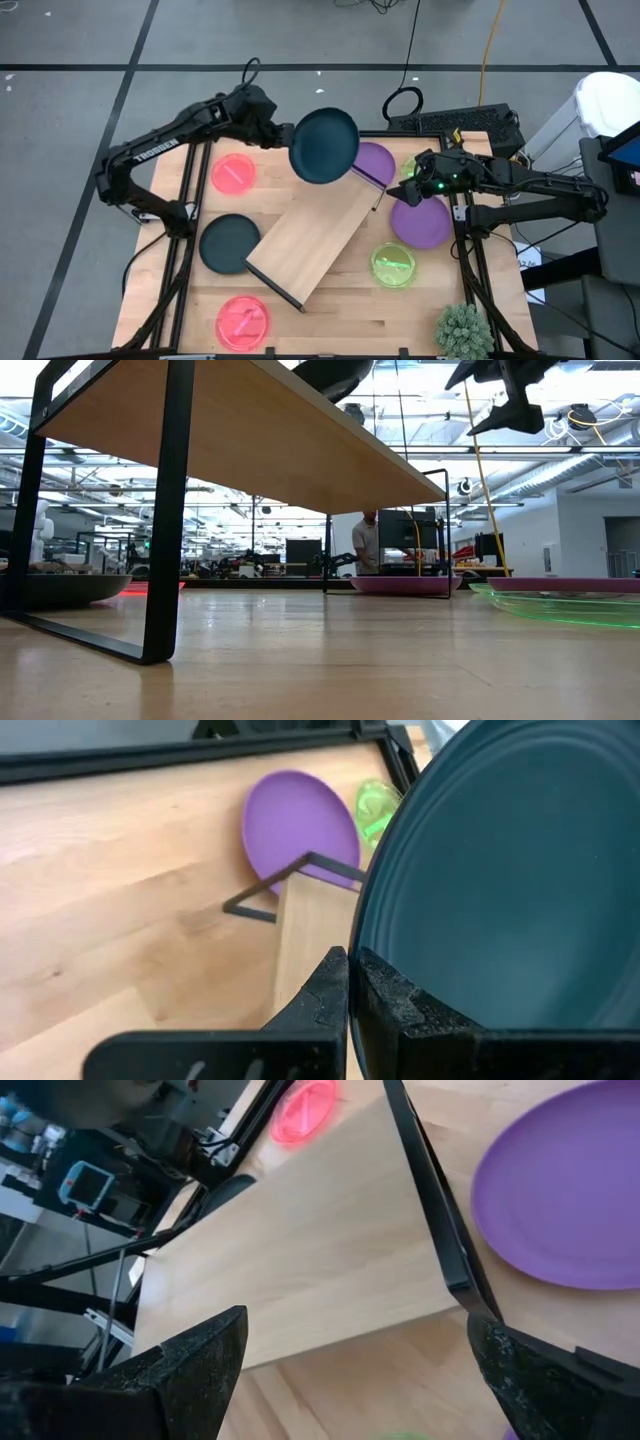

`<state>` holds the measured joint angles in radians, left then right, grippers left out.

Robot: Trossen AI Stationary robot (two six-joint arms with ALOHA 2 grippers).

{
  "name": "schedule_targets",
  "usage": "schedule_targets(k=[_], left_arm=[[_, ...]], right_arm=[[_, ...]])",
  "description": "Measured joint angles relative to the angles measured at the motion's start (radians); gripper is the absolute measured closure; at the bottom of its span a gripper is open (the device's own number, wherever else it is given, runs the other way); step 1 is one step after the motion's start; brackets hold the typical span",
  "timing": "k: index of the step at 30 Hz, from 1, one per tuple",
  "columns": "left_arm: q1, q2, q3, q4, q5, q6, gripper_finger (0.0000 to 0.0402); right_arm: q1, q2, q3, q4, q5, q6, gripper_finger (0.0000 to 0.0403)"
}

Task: Place and stack plates onto a shelf
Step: Put the right black plate on the shelf

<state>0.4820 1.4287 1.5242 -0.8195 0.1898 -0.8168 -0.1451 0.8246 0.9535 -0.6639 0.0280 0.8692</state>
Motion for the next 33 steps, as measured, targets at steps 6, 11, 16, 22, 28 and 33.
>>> schedule_targets(k=[6,11,16,22,28,33], left_arm=[[-0.001,0.011,-0.012,0.006,0.022,0.011,0.0394],[-0.001,0.011,-0.043,0.004,0.022,0.03,0.0394],[-0.006,0.011,-0.091,0.017,0.021,0.059,0.0394],[-0.026,0.011,-0.172,0.085,0.02,0.045,0.0394],[-0.06,0.012,-0.278,0.228,0.019,-0.009,0.0394],[-0.084,0.014,-0.306,0.25,0.011,-0.023,0.0394]], right_arm=[[0.0,0.0,0.0,-0.003,0.025,-0.018,0.0046],[-0.01,0.0,0.0,-0.002,0.027,-0.018,0.0046],[-0.041,0.0,0.0,-0.001,0.027,-0.019,0.0046],[-0.081,0.0,0.0,0.0,0.028,-0.027,0.0046],[-0.106,0.0,0.0,0.0,0.028,-0.045,0.0046],[-0.113,0.0,0.0,0.0,0.028,-0.053,0.0046]])
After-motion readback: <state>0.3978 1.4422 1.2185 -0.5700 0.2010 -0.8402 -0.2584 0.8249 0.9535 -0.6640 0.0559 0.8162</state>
